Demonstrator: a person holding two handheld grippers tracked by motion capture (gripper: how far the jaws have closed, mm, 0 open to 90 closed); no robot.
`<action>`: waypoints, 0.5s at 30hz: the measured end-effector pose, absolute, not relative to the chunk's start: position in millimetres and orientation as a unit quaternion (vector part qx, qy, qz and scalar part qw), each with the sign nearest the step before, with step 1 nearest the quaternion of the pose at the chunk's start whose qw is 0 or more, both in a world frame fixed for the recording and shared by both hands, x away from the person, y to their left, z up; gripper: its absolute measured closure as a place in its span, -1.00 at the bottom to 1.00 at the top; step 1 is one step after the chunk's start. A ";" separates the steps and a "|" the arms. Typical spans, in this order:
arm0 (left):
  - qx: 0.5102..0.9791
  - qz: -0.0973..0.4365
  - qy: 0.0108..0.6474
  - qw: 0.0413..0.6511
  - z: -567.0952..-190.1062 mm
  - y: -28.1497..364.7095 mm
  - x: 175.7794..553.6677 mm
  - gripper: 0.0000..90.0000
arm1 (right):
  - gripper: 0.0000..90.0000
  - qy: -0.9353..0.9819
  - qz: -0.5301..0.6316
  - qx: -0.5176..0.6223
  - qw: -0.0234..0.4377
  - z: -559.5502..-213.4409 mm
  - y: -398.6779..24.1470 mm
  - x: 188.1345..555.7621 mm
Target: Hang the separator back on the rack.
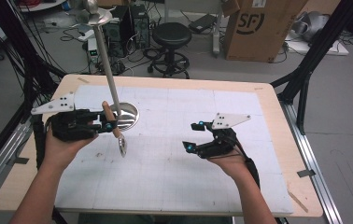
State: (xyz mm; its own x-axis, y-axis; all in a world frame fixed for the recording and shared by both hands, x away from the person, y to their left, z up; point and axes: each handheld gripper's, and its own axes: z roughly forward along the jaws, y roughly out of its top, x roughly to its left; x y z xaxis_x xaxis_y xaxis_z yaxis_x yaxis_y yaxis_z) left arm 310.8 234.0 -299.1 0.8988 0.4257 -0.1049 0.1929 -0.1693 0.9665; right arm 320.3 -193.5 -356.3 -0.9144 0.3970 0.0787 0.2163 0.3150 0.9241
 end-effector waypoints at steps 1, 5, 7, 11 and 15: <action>0.757 0.095 0.205 0.613 -297.1 235.3 312.0 0.51 | -0.46 0.809 0.551 0.187 0.081 -357.0 -191.6 320.7; 0.757 0.102 0.211 0.610 -287.9 242.7 317.3 0.52 | -0.46 0.810 0.551 0.188 0.079 -357.5 -190.2 320.7; 0.759 0.105 0.213 0.606 -281.8 247.1 319.6 0.51 | -0.46 0.810 0.550 0.188 0.080 -357.7 -190.2 320.9; 0.762 0.105 0.216 0.602 -269.9 257.2 324.5 0.51 | -0.46 0.812 0.548 0.187 0.079 -358.6 -188.9 321.2; 0.764 0.114 0.222 0.595 -255.9 266.3 328.8 0.52 | -0.46 0.811 0.548 0.188 0.078 -358.6 -188.9 321.4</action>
State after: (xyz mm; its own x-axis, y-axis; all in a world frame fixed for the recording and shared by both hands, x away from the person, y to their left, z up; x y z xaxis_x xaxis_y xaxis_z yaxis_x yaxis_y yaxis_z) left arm 328.8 266.3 -255.9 0.8756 0.4746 -0.0898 0.2034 -0.1937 0.9597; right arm 321.4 -188.9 -358.6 -0.9171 0.3905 0.0797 0.2196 0.3280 0.9188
